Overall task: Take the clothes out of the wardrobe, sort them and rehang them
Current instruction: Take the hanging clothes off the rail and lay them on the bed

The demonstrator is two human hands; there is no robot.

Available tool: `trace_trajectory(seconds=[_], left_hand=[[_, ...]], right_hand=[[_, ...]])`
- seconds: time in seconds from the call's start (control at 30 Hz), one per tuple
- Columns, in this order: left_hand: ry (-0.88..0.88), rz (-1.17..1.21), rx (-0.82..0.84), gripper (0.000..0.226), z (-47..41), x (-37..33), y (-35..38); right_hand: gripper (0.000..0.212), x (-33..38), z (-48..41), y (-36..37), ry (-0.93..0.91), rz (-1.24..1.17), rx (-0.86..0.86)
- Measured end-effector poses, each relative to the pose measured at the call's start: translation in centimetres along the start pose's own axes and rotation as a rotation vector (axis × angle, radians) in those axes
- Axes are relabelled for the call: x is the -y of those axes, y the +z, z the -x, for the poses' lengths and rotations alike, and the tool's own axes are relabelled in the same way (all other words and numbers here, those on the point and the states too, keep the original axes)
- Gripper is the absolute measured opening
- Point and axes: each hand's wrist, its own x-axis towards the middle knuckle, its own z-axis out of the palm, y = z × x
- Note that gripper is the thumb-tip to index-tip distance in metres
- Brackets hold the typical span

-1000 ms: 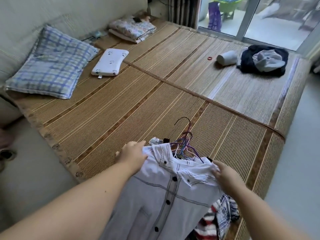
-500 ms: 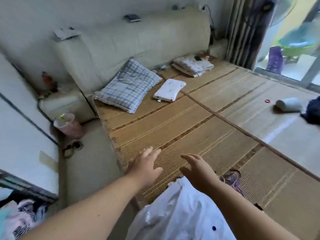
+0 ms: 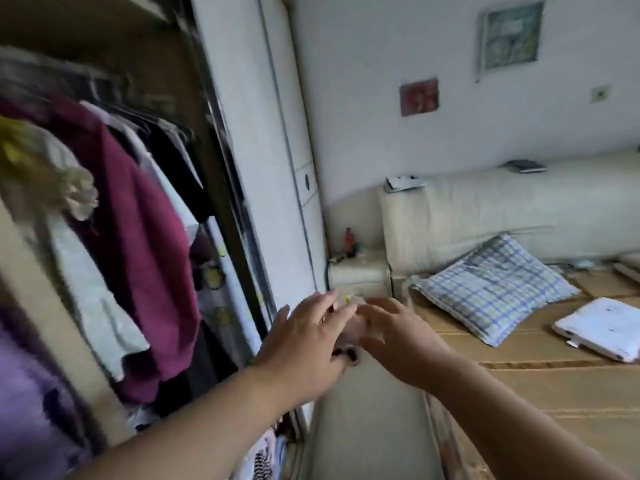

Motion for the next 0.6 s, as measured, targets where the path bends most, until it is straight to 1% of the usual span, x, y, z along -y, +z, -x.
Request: trace_trajectory(seconds=[0.2,0.37,0.47,0.53,0.6], left_hand=[[-0.258,-0.134,-0.28,0.073,4.5,10.4,-9.4],[-0.467,-0.342,-0.44,0.071,6.0,15.5,-16.1],[-0.501,-0.485,-0.494,0.069,6.2,17.6,-19.2],[-0.513,-0.561,-0.564,0.068,5.7,18.7,-21.3],[-0.559,-0.666,-0.621,0.071,5.0,19.6,-23.4]], right_hand=[[0.054,12.5,-10.0,1.0,-0.295,-0.055,-0.057],[0.055,21.3,-16.9,-0.5,-0.521,-0.157,-0.12],[0.056,25.3,-21.0,-1.5,-0.632,-0.233,-0.127],[0.057,27.7,-24.0,-1.9,-0.687,-0.283,-0.134],[0.058,29.6,-27.0,-2.2,-0.729,-0.331,-0.133]])
